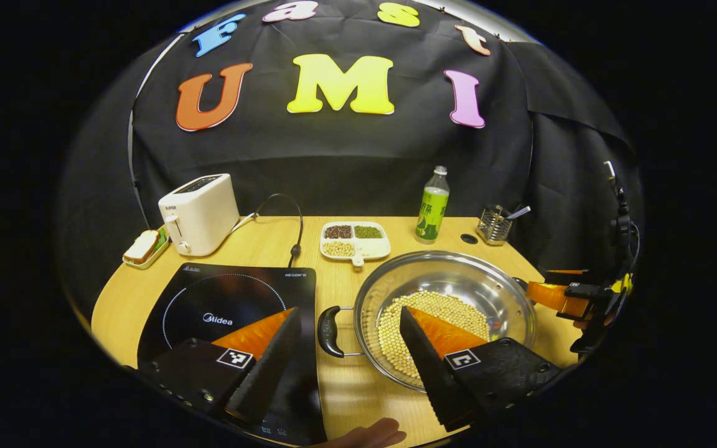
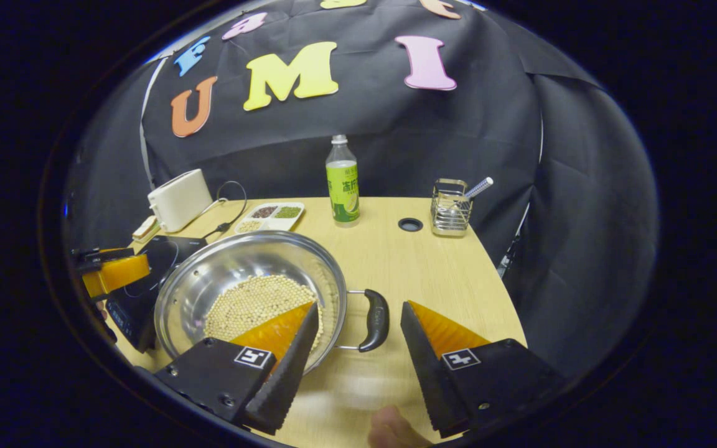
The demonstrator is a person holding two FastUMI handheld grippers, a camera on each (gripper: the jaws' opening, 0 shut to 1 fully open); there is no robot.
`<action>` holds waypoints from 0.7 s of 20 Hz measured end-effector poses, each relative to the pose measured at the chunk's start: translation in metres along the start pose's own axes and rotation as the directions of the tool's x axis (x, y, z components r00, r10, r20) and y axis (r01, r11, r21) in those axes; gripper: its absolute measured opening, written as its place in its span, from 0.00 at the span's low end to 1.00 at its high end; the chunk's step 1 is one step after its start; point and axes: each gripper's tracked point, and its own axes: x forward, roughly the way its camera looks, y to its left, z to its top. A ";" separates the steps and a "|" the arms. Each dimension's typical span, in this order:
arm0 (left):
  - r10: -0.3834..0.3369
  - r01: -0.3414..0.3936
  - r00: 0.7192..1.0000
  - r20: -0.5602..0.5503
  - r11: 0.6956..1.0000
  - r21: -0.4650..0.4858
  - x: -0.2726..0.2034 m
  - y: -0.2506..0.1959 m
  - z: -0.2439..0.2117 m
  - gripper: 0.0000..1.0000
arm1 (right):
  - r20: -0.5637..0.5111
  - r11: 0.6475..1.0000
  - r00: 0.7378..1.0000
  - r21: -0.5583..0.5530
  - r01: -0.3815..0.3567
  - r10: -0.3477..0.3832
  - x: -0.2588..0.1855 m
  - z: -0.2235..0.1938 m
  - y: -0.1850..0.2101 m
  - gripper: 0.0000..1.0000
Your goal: First push the handle of the pot to place it horizontally, then grasp the pot with both hands and set it on the induction cooktop.
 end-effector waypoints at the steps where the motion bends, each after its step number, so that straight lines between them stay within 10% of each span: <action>1: 0.002 -0.002 1.000 -0.022 1.000 -0.001 0.008 0.000 -0.005 0.95 | -0.015 1.000 1.000 0.000 0.004 -0.004 0.005 -0.003 0.000 0.85; 13: 0.003 -0.005 0.984 -0.178 1.000 -0.013 0.057 0.000 -0.041 0.95 | -0.120 0.992 0.993 0.123 0.013 0.002 0.037 -0.022 -0.004 0.84; 14: -0.003 -0.001 0.984 -0.179 1.000 -0.020 0.057 0.001 -0.039 0.81 | -0.123 0.992 0.992 0.123 0.010 0.005 0.038 -0.024 -0.002 0.82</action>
